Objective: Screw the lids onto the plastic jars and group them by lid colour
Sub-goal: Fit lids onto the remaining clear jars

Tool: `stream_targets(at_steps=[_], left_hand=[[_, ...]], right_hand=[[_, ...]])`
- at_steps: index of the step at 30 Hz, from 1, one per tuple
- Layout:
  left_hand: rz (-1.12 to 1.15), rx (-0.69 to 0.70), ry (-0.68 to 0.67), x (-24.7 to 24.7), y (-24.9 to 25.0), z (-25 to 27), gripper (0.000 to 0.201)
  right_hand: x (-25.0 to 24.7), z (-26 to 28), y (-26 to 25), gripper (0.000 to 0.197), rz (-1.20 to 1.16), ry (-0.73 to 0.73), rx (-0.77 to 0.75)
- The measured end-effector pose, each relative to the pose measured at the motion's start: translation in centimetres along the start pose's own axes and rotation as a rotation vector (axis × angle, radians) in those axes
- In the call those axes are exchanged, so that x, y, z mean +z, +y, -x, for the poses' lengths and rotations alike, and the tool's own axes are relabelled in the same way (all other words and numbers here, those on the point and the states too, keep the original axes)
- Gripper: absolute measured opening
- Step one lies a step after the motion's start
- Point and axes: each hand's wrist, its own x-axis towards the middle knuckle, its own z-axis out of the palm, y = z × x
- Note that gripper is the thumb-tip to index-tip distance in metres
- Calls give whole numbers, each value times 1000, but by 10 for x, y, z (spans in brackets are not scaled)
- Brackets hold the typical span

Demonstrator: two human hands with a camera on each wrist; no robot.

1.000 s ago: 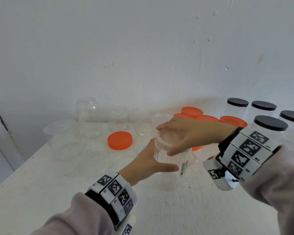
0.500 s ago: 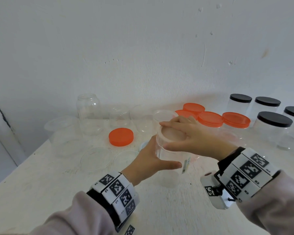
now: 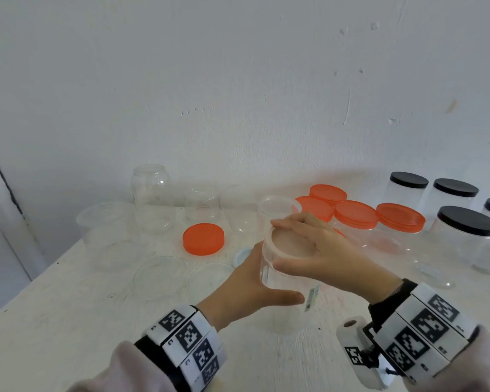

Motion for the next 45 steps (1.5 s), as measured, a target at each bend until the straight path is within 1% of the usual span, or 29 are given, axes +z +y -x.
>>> stream_targets(at_steps=[5,7,9,13,15,16,18,21,23,25,27,28,31,35,38,45], left_hand=[[-131,-31,-74,-14,-4,-1,85],[-220,-74,-132,-25,-9,-2,86],[-338,-119,-177,-39,-16,-4,88],[-582,-246,-190,-66,-31,-8,93],[-687,-296,-207,-75,-39,-10,95],[-727,-321,-223,-79,-42,-11,97],[-788,-374,-270,-85,-48,-13,101],[-810,-418,-317,-89,-52,-17,103],[-806,-424,-330,-90,-52,-18,102],[-805,-426,-338,-89,-53,-19,104],[-809,-426,-343,-89,-53,-19,104],[-809,-427,-343,-89,-54,-19,104],[-807,-428,-348,-90,-55,-18,106],[-801,-418,-351,-91,-57,-16,109],[-785,-419,-344,-91,-56,-16,109],[-771,-418,-345,-91,-53,-16,108]], right_hand=[[-7,-1,3,75,29,-92,-20],[-11,0,5,81,20,-152,-27],[-17,1,7,80,18,-228,-38],[-32,-1,9,83,26,-368,-88],[-43,-2,5,83,36,-392,-119],[-51,-4,3,82,30,-375,-136],[-68,-12,-1,80,-27,-278,-178],[-98,-37,0,74,-84,-23,-221],[-113,-62,6,73,-71,131,-209],[-119,-91,16,77,-30,245,-167],[-119,-122,32,81,34,311,-122],[-116,-136,40,82,75,320,-108],[-107,-173,67,85,178,261,-66],[-96,-205,95,90,316,58,7],[-89,-215,107,89,381,-63,46],[-76,-223,108,84,501,-190,104]])
